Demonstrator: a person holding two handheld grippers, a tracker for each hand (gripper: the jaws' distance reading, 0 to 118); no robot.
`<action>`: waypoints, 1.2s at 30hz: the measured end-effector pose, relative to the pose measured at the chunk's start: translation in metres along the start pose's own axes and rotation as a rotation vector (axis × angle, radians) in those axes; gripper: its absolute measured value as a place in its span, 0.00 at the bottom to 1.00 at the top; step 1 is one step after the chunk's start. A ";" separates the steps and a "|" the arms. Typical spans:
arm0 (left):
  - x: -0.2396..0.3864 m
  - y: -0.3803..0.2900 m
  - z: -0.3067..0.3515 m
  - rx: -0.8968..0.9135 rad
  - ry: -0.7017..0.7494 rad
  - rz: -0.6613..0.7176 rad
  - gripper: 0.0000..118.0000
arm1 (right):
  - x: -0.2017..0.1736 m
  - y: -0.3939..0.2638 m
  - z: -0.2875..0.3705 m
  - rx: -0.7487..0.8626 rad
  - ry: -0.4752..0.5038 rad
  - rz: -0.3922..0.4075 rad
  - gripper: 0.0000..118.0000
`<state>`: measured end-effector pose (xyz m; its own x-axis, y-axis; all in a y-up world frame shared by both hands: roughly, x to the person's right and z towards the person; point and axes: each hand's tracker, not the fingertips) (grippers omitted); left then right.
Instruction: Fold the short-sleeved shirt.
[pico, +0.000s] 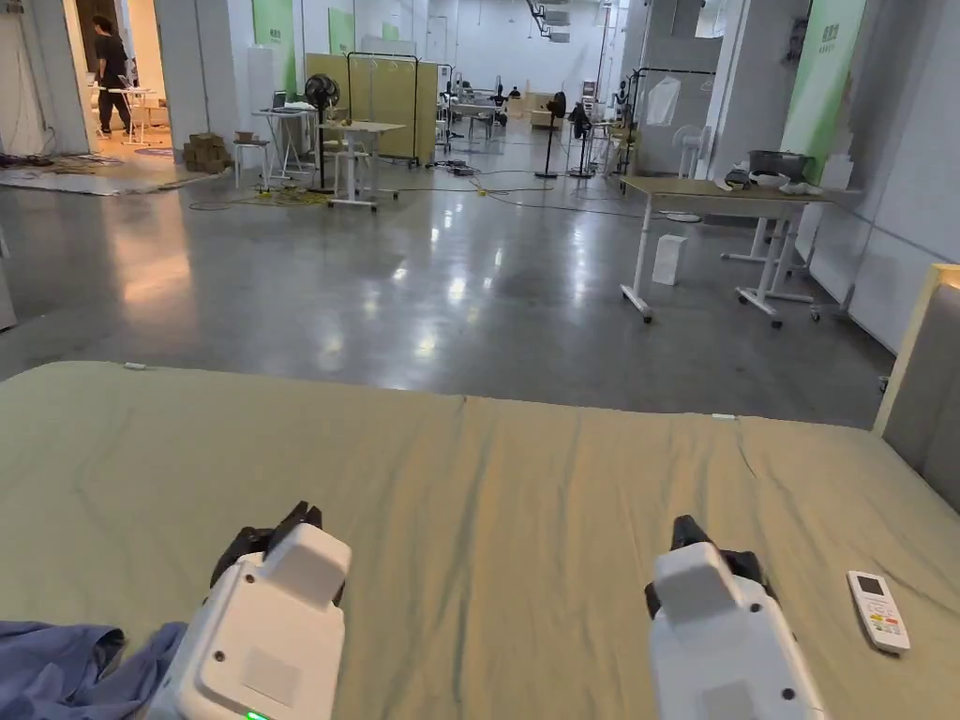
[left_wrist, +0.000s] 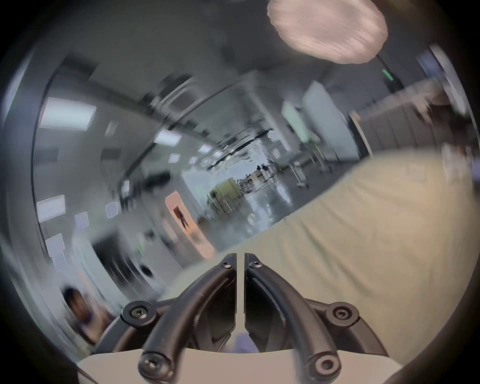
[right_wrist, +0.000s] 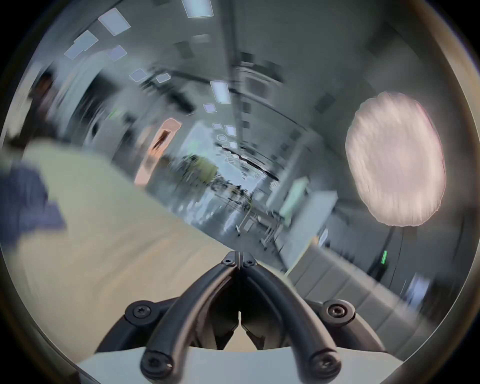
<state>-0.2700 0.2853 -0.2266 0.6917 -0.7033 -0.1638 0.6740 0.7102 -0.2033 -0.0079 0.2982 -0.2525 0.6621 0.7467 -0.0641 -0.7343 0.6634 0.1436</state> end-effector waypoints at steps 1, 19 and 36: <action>0.003 0.000 0.000 0.012 -0.007 -0.071 0.04 | -0.005 -0.001 -0.002 -0.001 0.030 0.103 0.00; -0.025 -0.028 -0.010 -0.051 -0.097 0.740 0.04 | 0.018 -0.028 -0.010 -0.118 0.059 -0.592 0.00; -0.046 -0.054 -0.009 -0.192 -0.177 0.806 0.04 | 0.000 -0.036 -0.008 -0.258 -0.006 -0.863 0.00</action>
<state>-0.3404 0.2786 -0.2165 0.9829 0.0426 -0.1791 -0.0877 0.9637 -0.2523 0.0172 0.2747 -0.2659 0.9990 -0.0163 -0.0417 0.0086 0.9839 -0.1787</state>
